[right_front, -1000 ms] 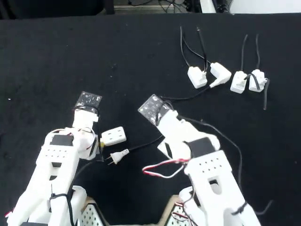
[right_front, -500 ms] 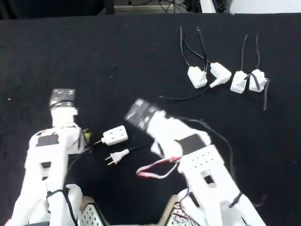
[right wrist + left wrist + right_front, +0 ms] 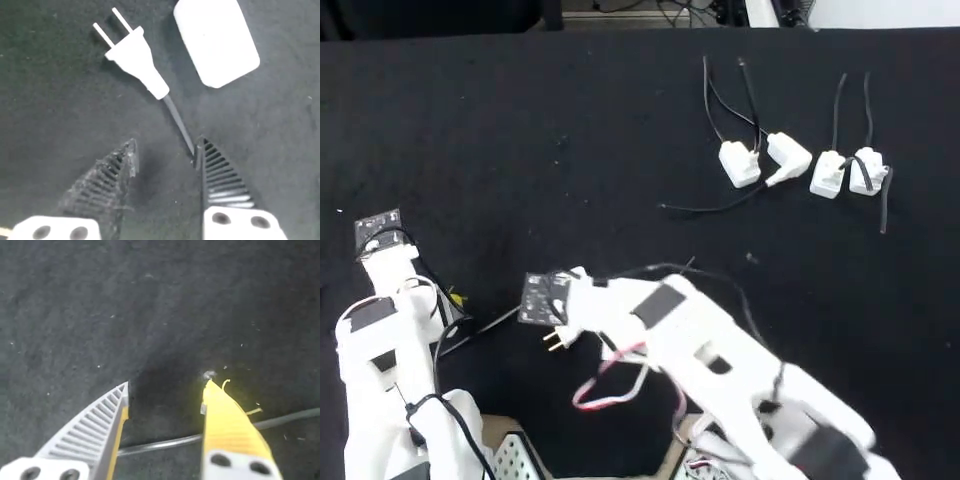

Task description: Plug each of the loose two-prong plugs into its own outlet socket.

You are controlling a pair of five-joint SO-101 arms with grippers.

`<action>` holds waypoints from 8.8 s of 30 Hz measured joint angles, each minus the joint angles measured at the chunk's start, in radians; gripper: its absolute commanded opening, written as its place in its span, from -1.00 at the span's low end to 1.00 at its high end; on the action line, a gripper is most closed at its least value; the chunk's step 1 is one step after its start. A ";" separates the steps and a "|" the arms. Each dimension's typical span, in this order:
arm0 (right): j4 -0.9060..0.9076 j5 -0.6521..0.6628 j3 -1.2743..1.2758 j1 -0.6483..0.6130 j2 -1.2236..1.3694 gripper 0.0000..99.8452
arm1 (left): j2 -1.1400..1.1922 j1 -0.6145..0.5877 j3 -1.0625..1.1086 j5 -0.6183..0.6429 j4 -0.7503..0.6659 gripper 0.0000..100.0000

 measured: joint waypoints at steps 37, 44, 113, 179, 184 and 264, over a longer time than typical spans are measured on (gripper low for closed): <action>-0.058 0.167 -0.276 -0.129 0.482 -0.76 | 0.000 -0.009 0.000 0.000 0.000 -0.52; -0.060 0.092 -0.308 -0.124 0.488 -0.98 | 0.000 -0.011 0.000 0.002 0.000 -0.52; 0.123 0.015 -0.186 -0.077 0.328 -0.98 | 0.000 -0.014 0.000 0.000 0.000 -0.52; 0.029 -0.032 -0.101 0.015 0.304 -0.98 | 0.000 -0.014 0.000 0.000 0.000 -0.52; 0.061 -0.032 -0.101 0.018 0.247 -0.98 | 0.000 -0.014 0.000 0.000 0.000 -0.52; -0.605 -0.574 0.296 -0.081 -0.193 -0.98 | -1.068 0.614 0.273 0.249 0.115 -0.52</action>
